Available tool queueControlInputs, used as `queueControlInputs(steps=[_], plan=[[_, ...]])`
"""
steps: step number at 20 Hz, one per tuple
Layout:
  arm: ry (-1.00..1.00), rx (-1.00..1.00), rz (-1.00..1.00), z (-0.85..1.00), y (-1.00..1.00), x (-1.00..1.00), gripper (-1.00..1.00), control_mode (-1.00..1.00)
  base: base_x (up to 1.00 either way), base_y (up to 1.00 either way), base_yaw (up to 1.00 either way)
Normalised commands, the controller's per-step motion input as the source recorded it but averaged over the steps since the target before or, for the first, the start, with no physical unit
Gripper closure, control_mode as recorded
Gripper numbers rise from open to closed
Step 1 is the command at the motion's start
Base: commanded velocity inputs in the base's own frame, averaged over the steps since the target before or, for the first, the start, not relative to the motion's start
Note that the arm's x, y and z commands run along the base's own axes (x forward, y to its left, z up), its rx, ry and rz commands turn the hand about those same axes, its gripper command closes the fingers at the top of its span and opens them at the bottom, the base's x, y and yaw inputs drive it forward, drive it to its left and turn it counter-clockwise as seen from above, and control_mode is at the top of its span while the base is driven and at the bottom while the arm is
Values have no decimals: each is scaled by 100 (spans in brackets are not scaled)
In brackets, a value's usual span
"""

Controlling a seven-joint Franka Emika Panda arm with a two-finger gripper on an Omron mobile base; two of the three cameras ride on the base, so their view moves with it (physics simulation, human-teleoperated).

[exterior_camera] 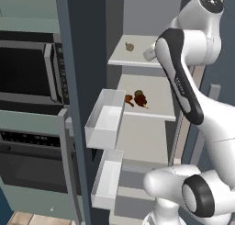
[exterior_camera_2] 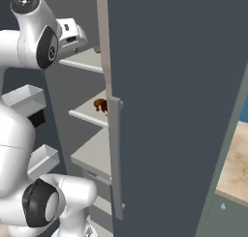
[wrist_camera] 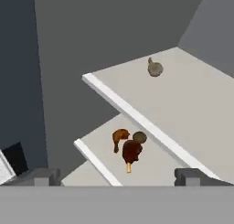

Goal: Take the kiwi and garlic from the highest rack and move them to the second highest rack where the steak and chicken drumstick are located, to maximize freezer space. Close the freezer door after rearranging.

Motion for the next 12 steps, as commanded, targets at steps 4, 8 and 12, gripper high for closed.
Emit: queueControlInputs(steps=[4, 8, 12], plan=[[0, -35, 32, -14, 0, 20, -100, -100, 0, 0, 0], [-4, -22, 2, -23, 0, 20, -100, -100, 0, 0, 0], [0, -3, -14, -23, 9, 28, -100, -100, 0, 0, 0]])
